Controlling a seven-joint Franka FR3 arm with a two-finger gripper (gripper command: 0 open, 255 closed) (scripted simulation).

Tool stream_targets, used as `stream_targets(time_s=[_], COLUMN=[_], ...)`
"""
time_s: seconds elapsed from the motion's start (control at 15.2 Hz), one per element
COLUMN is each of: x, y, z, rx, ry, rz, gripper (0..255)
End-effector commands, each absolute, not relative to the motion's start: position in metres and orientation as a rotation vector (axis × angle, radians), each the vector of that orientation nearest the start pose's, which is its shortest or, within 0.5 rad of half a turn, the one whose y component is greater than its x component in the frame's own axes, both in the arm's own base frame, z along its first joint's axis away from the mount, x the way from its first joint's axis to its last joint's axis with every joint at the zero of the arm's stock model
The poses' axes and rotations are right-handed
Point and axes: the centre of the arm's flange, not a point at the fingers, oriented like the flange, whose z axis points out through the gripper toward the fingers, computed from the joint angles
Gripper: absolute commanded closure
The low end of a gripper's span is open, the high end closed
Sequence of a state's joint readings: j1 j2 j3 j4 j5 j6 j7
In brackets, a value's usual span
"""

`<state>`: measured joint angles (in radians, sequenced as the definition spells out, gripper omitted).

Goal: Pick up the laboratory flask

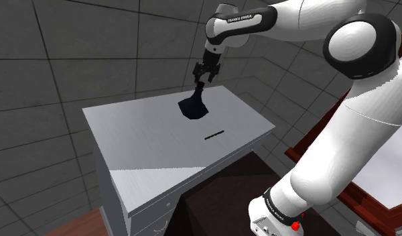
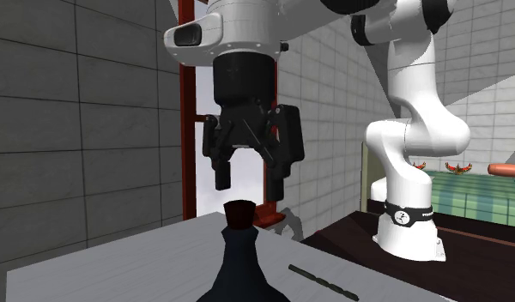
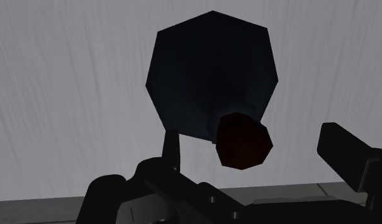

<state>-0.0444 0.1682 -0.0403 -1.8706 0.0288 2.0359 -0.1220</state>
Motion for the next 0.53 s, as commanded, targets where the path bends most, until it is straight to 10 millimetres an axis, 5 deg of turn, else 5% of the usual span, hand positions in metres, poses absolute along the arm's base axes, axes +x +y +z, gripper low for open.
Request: stream_targets(time_s=[0.0,0.46], x=[0.606,0.606], y=[-0.048,-0.048], z=[0.413,0.383], rx=[-3.12,-3.12], ry=[-0.037,-0.037], rz=[0.002,0.002], gripper=[0,0])
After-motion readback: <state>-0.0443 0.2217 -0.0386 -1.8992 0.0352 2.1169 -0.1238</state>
